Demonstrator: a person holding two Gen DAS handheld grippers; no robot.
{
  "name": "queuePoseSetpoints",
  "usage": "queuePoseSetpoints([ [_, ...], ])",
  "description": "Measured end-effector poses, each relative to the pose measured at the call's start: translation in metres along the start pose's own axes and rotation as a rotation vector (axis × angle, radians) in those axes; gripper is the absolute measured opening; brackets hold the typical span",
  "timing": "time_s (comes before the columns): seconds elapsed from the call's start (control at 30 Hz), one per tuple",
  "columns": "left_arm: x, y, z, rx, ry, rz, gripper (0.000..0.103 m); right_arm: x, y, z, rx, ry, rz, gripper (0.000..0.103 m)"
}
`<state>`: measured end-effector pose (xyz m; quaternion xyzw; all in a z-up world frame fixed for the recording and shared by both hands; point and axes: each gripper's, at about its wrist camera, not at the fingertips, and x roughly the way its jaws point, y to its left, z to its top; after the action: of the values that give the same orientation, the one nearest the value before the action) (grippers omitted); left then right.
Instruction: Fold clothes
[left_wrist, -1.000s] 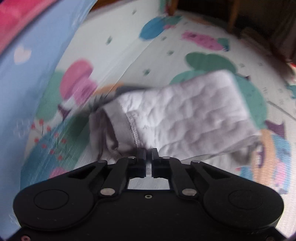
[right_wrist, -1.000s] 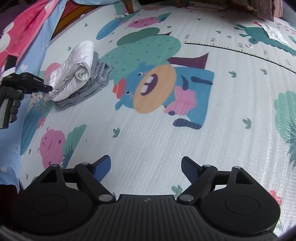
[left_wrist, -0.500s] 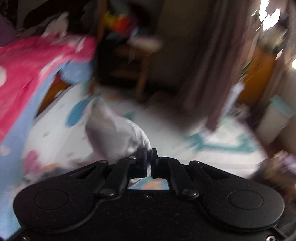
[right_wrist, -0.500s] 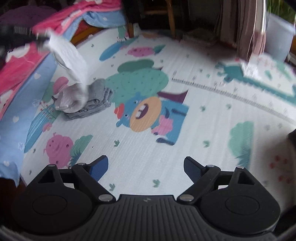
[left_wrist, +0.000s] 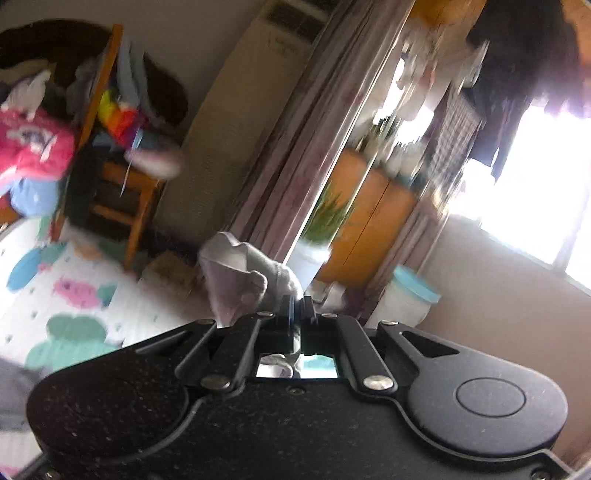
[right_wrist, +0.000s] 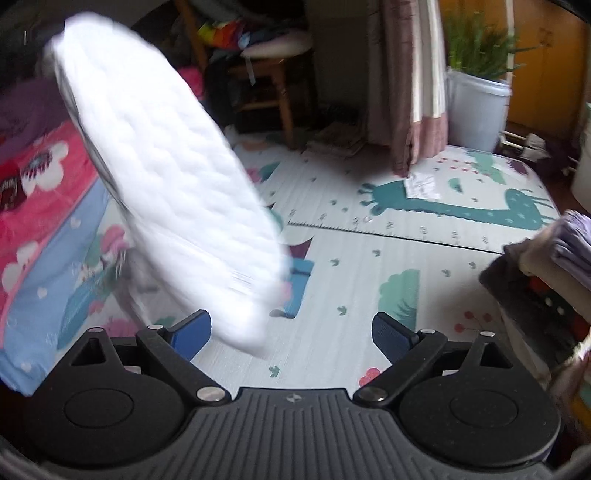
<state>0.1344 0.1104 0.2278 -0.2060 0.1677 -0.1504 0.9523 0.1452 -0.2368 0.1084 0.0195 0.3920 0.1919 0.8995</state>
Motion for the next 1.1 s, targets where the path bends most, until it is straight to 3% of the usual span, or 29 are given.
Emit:
queuePoseSetpoints([
  [0.2, 0.058, 0.021, -0.073, 0.099, 0.334, 0.174, 0.0, -0.024, -0.027, -0.007, 0.067, -0.028, -0.038, 0.095],
  [0.27, 0.068, 0.032, -0.103, 0.124, 0.437, 0.199, 0.001, -0.025, -0.036, -0.007, 0.076, -0.027, -0.053, 0.095],
  [0.33, 0.078, 0.031, -0.13, 0.222, 0.556, 0.198, 0.001, -0.024, -0.046, -0.008, 0.086, -0.023, -0.068, 0.095],
  [0.37, 0.08, 0.028, -0.14, 0.273, 0.6, 0.206, 0.001, -0.022, -0.049, -0.008, 0.088, -0.017, -0.075, 0.095],
  [0.47, 0.083, 0.038, -0.151, 0.287, 0.687, 0.218, 0.004, -0.015, -0.058, -0.012, 0.089, 0.009, -0.093, 0.095],
  [0.5, 0.082, 0.041, -0.151, 0.299, 0.693, 0.233, 0.008, -0.012, -0.061, -0.014, 0.091, 0.021, -0.095, 0.095],
  [0.57, 0.077, 0.047, -0.151, 0.31, 0.693, 0.263, 0.044, -0.006, -0.061, -0.016, 0.088, 0.04, -0.102, 0.095],
  [0.7, 0.064, 0.067, -0.148, 0.262, 0.676, 0.287, 0.046, 0.009, -0.056, -0.02, 0.058, 0.079, -0.126, 0.095],
  [0.87, 0.058, 0.084, -0.137, 0.274, 0.657, 0.318, 0.049, 0.033, -0.044, -0.024, -0.06, 0.126, -0.158, 0.095],
  [1.0, 0.047, 0.109, -0.128, 0.253, 0.657, 0.312, 0.058, 0.053, -0.032, -0.036, -0.241, 0.157, -0.184, 0.081],
  [1.1, 0.042, 0.124, -0.152, 0.303, 0.728, 0.324, 0.061, 0.073, -0.03, -0.05, -0.309, 0.227, -0.166, 0.07],
])
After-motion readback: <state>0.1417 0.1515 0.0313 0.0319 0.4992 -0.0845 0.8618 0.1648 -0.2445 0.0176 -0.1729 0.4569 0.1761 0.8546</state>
